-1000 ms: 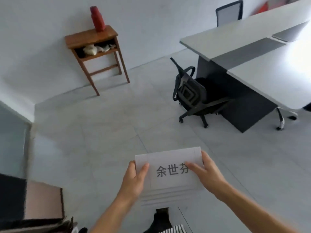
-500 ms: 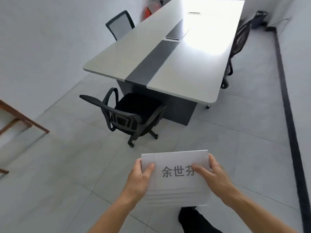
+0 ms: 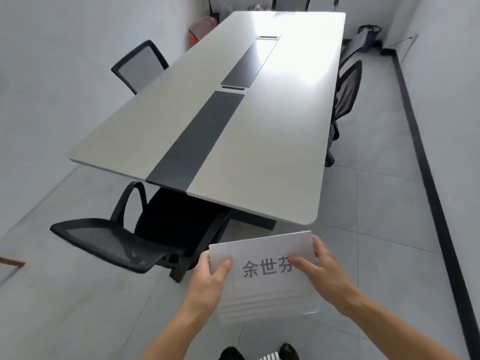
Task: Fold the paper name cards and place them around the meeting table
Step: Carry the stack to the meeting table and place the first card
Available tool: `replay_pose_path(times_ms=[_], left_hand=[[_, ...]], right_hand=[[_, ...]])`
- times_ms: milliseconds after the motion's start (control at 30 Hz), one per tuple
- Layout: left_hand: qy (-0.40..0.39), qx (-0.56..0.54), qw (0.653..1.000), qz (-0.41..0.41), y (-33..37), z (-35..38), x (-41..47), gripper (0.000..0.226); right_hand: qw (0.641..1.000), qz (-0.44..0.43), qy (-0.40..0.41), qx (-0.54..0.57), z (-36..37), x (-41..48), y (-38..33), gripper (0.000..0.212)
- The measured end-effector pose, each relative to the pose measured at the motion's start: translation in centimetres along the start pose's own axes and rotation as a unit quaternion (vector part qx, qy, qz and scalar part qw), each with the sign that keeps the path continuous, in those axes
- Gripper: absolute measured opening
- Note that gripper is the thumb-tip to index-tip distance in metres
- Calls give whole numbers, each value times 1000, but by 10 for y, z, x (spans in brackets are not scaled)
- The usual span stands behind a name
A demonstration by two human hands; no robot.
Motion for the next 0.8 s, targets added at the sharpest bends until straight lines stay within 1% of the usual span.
replay_pose_path(times_ms=[200, 300, 367, 433, 567, 667, 700, 733, 800], left_hand=[[-44, 39, 998, 8, 40, 7, 118, 21], [-86, 45, 995, 7, 62, 12, 179, 24], [-104, 52, 993, 11, 80, 13, 219, 24], [-129, 62, 989, 23, 100, 16, 256, 27], [-177, 100, 979, 29, 135, 33, 326, 34], [-200, 118, 972, 30, 150, 49, 372, 42], [-204, 127, 970, 30, 153, 54, 386, 45], [-207, 136, 968, 32, 155, 59, 399, 47], [-205, 152, 966, 42, 158, 68, 422, 51]], right_hand=[[1000, 10, 21, 10, -7, 94, -29, 41], [998, 15, 48, 33, -9, 137, -47, 34], [997, 19, 70, 35, -12, 167, -61, 34], [995, 23, 95, 33, -15, 195, -73, 41], [989, 26, 132, 58, -27, 246, -92, 62], [987, 31, 146, 65, -40, 281, -101, 81], [986, 34, 149, 63, -45, 294, -102, 83], [986, 37, 149, 57, -49, 306, -102, 81], [987, 39, 146, 45, -57, 331, -100, 65]])
Point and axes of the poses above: each hand's wrist, its own x-axis towards the middle knuckle, its own z-axis out of the palm, y = z × x, the point moved 10 cm from there along x, towards the middle knuckle, and after that the axes turned 1 degree about z, right-handed, at the moved point
